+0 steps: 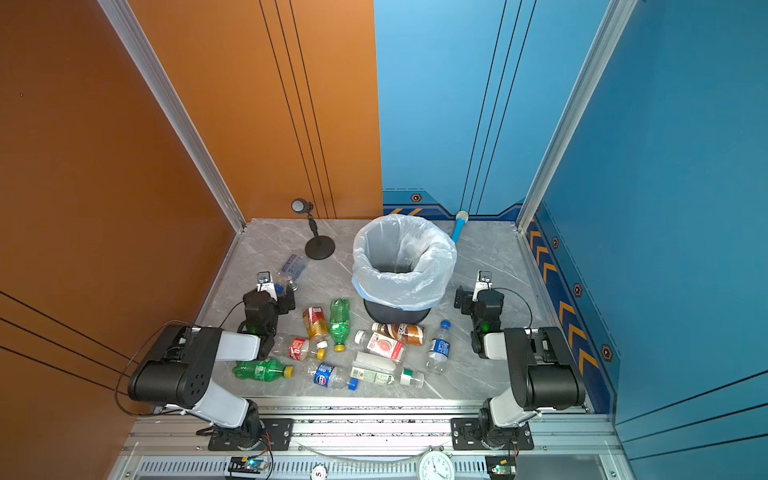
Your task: Put the plastic bottles in the bin
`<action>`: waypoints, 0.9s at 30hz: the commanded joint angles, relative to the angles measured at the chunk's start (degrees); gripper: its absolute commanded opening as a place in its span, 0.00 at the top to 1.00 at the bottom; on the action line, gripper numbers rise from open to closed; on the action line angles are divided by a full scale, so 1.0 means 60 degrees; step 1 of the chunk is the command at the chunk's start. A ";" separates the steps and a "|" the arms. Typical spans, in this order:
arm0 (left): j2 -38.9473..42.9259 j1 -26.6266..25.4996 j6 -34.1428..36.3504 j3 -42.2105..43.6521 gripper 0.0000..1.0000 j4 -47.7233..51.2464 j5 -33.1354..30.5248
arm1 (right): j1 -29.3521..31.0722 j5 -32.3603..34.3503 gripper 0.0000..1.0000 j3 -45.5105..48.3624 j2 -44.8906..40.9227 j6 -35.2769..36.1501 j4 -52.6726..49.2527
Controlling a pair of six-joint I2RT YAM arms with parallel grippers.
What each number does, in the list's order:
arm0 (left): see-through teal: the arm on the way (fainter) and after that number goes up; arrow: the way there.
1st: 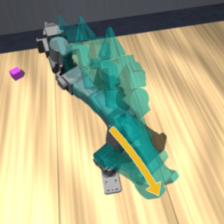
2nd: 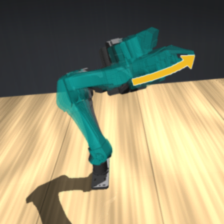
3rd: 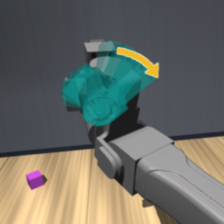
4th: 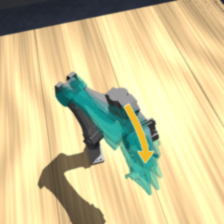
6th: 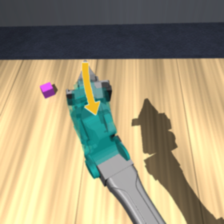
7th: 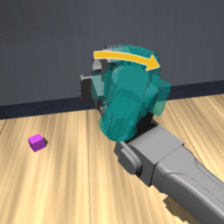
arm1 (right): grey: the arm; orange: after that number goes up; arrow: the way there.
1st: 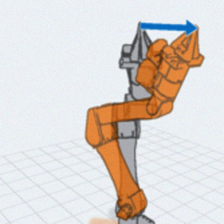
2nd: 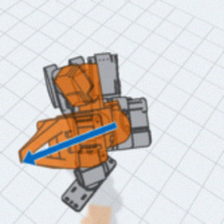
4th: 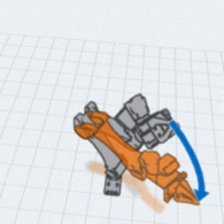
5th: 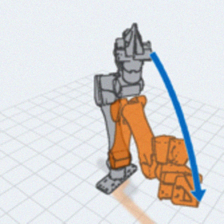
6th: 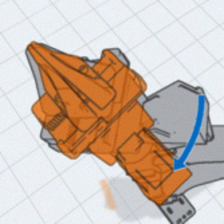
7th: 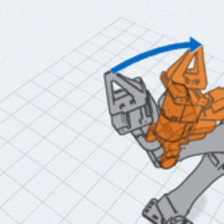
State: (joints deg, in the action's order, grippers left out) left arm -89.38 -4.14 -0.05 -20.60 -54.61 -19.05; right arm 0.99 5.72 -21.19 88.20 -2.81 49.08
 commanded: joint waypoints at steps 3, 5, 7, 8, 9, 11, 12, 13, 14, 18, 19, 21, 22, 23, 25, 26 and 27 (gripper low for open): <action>-0.0057 0.0046 -0.0082 -0.0065 0.02 0.0005 0.0128 | -0.0005 -0.0136 0.00 -0.0182 -0.0067 -0.0061 -0.0039; -0.0049 0.0053 -0.0087 -0.0068 0.02 0.0018 0.0117 | -0.0005 -0.0133 0.00 -0.0176 -0.0069 -0.0059 -0.0050; -0.0056 0.0054 -0.0085 -0.0072 0.02 0.0005 0.0121 | -0.0004 -0.0118 0.00 -0.0185 -0.0066 -0.0049 -0.0042; -0.0050 0.0057 -0.0092 -0.0068 0.02 0.0005 0.0126 | -0.0005 -0.0118 0.00 -0.0185 -0.0063 -0.0055 -0.0049; -0.0048 0.0046 -0.0090 -0.0056 0.02 0.0005 0.0123 | -0.0004 -0.0136 0.00 -0.0183 -0.0067 -0.0059 -0.0047; -0.0058 0.0046 -0.0093 -0.0055 0.02 0.0005 0.0127 | -0.0005 -0.0152 0.00 -0.0168 -0.0067 -0.0059 -0.0038; -0.0051 0.0045 -0.0092 -0.0074 0.02 0.0011 0.0125 | -0.0016 -0.0159 0.00 -0.0176 -0.0064 -0.0063 -0.0048; -0.0047 0.0047 -0.0093 -0.0068 0.02 0.0005 0.0119 | -0.0019 -0.0146 0.00 -0.0176 -0.0065 -0.0070 -0.0049; -0.0046 0.0047 -0.0082 -0.0068 0.03 0.0005 0.0127 | -0.0019 -0.0167 0.00 -0.0174 -0.0067 -0.0073 -0.0038; -0.0057 0.0117 -0.0115 -0.0073 0.02 0.0020 0.0255 | -0.0019 -0.0176 0.00 -0.0174 -0.0059 -0.0060 -0.0046; -0.0055 0.0119 -0.0110 -0.0070 0.02 0.0045 0.0260 | -0.0015 -0.0152 0.00 -0.0177 -0.0060 -0.0063 -0.0050; -0.0058 0.0134 -0.0134 -0.0080 0.03 0.0049 0.0299 | -0.0019 -0.0153 0.00 -0.0178 -0.0067 -0.0065 -0.0043; -0.0055 0.0134 -0.0132 -0.0088 0.02 0.0042 0.0313 | -0.0019 -0.0148 0.00 -0.0184 -0.0074 -0.0060 -0.0040; -0.0065 0.0167 -0.0151 -0.0091 0.02 0.0056 0.0352 | -0.0019 -0.0160 0.00 -0.0175 -0.0067 -0.0059 -0.0043; -0.0045 0.0209 -0.0159 -0.0083 0.02 0.0071 0.0436 | -0.0019 -0.0158 0.00 -0.0182 -0.0067 -0.0067 -0.0041; -0.0021 0.0200 -0.0159 -0.0061 0.02 0.0083 0.0446 | -0.0019 -0.0159 0.00 -0.0180 -0.0070 -0.0070 -0.0037; -0.0009 0.0192 -0.0177 -0.0063 0.02 0.0072 0.0437 | -0.0019 -0.0162 0.00 -0.0175 -0.0067 -0.0074 -0.0034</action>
State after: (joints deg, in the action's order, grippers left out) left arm -89.38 -3.31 -0.10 -20.60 -54.52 -17.78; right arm 0.99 5.72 -21.19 88.20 -2.81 49.08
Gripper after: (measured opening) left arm 0.976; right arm 0.995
